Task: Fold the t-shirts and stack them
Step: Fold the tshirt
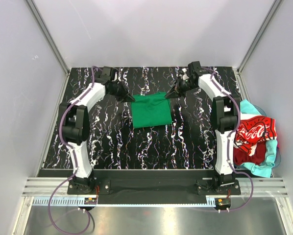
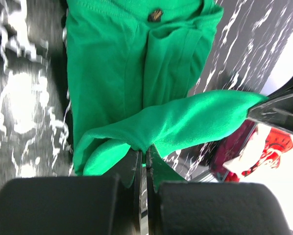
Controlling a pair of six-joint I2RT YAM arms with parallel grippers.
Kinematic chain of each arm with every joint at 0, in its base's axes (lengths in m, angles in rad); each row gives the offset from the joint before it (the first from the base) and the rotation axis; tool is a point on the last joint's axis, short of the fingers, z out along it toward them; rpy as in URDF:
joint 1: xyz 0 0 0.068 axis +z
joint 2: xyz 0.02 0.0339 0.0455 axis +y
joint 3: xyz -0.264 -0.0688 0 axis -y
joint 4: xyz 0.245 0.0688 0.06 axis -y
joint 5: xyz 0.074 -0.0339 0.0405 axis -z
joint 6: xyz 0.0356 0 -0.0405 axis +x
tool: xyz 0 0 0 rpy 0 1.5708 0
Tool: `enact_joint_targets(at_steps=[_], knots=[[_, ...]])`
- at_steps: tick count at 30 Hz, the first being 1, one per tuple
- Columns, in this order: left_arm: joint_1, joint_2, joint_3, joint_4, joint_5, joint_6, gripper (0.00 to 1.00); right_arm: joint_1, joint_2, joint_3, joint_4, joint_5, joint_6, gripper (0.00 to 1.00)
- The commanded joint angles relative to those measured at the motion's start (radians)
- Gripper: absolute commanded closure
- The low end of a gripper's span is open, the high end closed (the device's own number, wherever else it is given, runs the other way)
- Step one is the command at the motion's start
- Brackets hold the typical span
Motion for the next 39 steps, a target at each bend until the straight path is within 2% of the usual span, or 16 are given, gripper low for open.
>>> enact_joint_targets(at_steps=[1, 3, 4, 5, 7, 8, 10, 11, 12, 16, 18, 23, 27, 33, 37, 39], knots=[[0.028, 0.045, 0.082, 0.091, 0.030, -0.012, 1.00, -0.031, 0.056, 0.079, 0.077, -0.040, -0.001, 0.98], [0.040, 0.085, 0.114, 0.123, 0.008, -0.002, 0.98, -0.041, 0.097, 0.105, 0.143, -0.034, 0.012, 0.93], [0.048, 0.143, 0.178, 0.123, -0.001, 0.008, 0.94, -0.044, 0.149, 0.123, 0.200, -0.033, 0.031, 0.88], [0.054, 0.171, 0.206, 0.135, -0.045, 0.029, 0.91, -0.054, 0.181, 0.150, 0.223, -0.028, 0.040, 0.74], [0.076, 0.250, 0.269, 0.203, -0.068, 0.031, 0.85, -0.064, 0.291, 0.276, 0.214, -0.008, 0.031, 0.69], [0.092, 0.272, 0.293, 0.215, -0.100, 0.037, 0.69, -0.074, 0.322, 0.410, 0.178, 0.006, 0.014, 0.57], [0.108, 0.269, 0.297, 0.249, -0.108, 0.025, 0.56, -0.080, 0.337, 0.470, 0.154, 0.018, -0.009, 0.47], [0.111, 0.242, 0.277, 0.276, -0.133, 0.029, 0.28, -0.085, 0.327, 0.476, 0.148, 0.024, -0.010, 0.37], [0.106, 0.176, 0.229, 0.313, -0.159, 0.044, 0.23, -0.088, 0.314, 0.473, 0.141, 0.026, -0.017, 0.33], [0.102, 0.068, 0.152, 0.340, -0.148, 0.090, 0.24, -0.088, 0.225, 0.386, 0.119, 0.009, -0.070, 0.32], [0.083, 0.019, 0.094, 0.356, -0.121, 0.092, 0.28, -0.085, 0.186, 0.274, 0.142, -0.008, -0.069, 0.33], [0.018, -0.013, 0.011, 0.352, -0.073, 0.124, 0.34, -0.064, 0.113, 0.082, 0.211, -0.026, -0.075, 0.30], [-0.028, -0.058, -0.061, 0.333, -0.067, 0.140, 0.36, -0.021, 0.125, 0.060, 0.205, -0.049, -0.095, 0.29], [-0.085, -0.168, -0.157, 0.249, -0.096, 0.137, 0.37, 0.039, 0.119, 0.002, 0.211, 0.026, -0.112, 0.29], [-0.090, -0.254, -0.207, 0.202, -0.114, 0.166, 0.37, 0.047, 0.114, -0.036, 0.171, 0.112, -0.148, 0.34], [-0.090, -0.291, -0.213, 0.148, -0.127, 0.187, 0.38, 0.050, 0.117, -0.052, 0.136, 0.133, -0.181, 0.46]])
